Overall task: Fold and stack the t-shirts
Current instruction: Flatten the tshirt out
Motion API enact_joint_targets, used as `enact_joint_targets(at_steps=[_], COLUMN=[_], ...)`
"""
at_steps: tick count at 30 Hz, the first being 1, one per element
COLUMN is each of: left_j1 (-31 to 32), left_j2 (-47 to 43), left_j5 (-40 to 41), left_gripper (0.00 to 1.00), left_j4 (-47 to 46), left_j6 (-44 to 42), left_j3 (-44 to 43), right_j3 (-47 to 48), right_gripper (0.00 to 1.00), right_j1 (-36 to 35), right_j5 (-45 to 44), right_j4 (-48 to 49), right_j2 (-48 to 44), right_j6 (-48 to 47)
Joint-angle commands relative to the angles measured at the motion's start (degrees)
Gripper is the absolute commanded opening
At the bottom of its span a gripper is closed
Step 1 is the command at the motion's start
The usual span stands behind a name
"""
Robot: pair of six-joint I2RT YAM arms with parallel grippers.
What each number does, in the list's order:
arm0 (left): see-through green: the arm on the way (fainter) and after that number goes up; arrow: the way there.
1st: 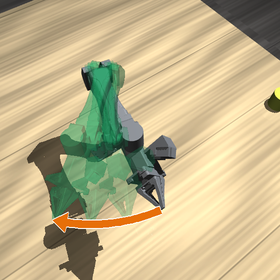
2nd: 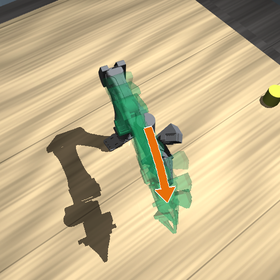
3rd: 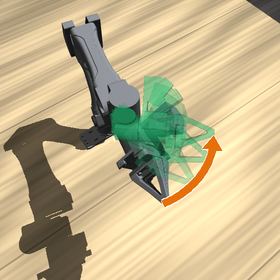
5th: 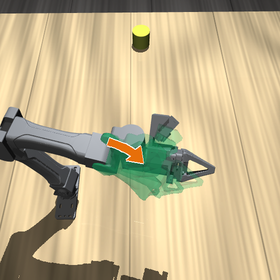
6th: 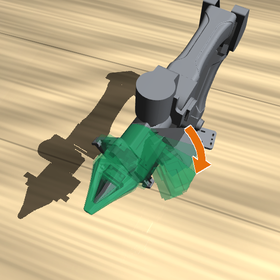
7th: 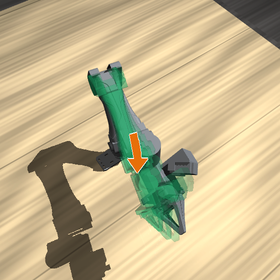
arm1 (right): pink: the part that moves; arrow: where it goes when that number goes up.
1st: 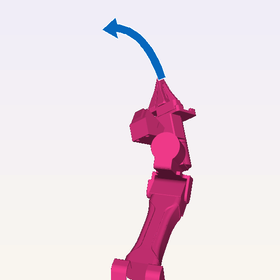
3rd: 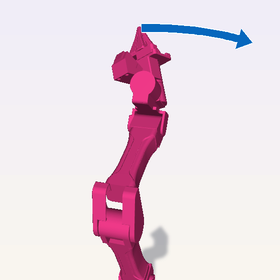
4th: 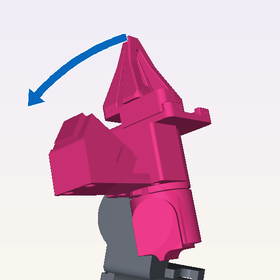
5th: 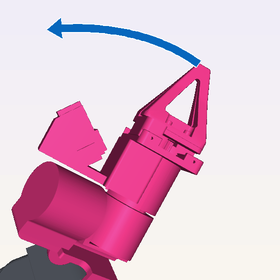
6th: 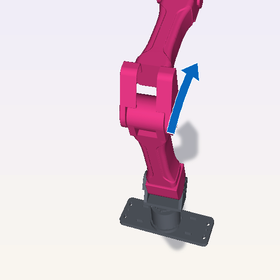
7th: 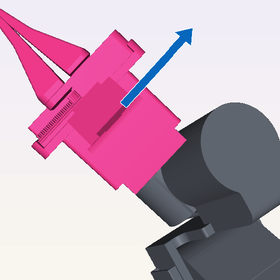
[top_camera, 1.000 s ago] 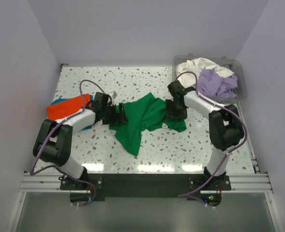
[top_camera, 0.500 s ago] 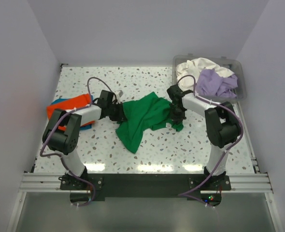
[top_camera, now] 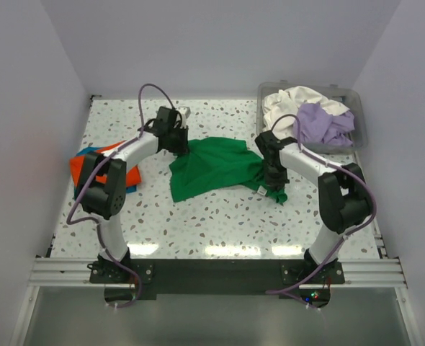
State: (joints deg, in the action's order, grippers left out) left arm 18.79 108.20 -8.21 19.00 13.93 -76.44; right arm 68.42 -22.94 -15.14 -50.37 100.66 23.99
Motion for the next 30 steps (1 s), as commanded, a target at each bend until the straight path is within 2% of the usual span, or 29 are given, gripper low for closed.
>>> enact_joint_targets(at_steps=[1,2,3,6,7,11,15,18,23,30], left_j1=[-0.7,-0.7,-0.7,-0.7,-0.7,-0.6,-0.2,0.0,-0.1,-0.1], left_j2=[1.1,0.6,-1.2,-5.7,-9.6,-19.0,-22.3,-25.0,-24.4,-21.7], left_j5=[7.2,6.8,5.8,5.7,5.7,4.0,-0.7,-4.3,-10.5,-10.0], left_gripper=[0.24,0.35,0.52,0.71,0.73,0.72,0.67,0.62,0.57,0.50], left_j4=[2.1,1.4,0.8,-2.0,-2.8,-5.0,-0.6,-1.5,-3.4,-2.5], left_j6=[-3.0,-2.5,-1.7,0.0,0.8,4.0,5.6,7.0,9.2,9.4], left_j3=[-5.4,-5.4,-4.3,1.4,3.5,13.7,21.7,27.7,32.1,33.0], right_j3=[-0.7,-0.6,-0.2,0.2,0.2,0.3,0.6,0.5,-0.1,-1.4], right_gripper=[0.03,0.03,0.04,0.04,0.04,0.04,0.04,0.04,0.04,0.04], right_j1=[0.5,0.6,0.6,0.6,0.7,0.6,0.7,0.6,0.6,0.6], right_j5=[-6.8,-6.1,-4.4,-2.1,-0.8,2.0,3.3,3.7,4.5,4.9], right_j4=[-6.4,-5.8,-5.5,-4.4,-4.0,-2.7,-2.3,-2.1,-1.9,-1.5], right_j2=[-2.0,-1.7,-1.0,0.3,0.9,2.2,2.9,3.1,3.0,2.0], right_j6=[-1.4,-1.4,-1.3,-0.8,-0.8,-0.3,-0.1,0.0,0.2,0.7])
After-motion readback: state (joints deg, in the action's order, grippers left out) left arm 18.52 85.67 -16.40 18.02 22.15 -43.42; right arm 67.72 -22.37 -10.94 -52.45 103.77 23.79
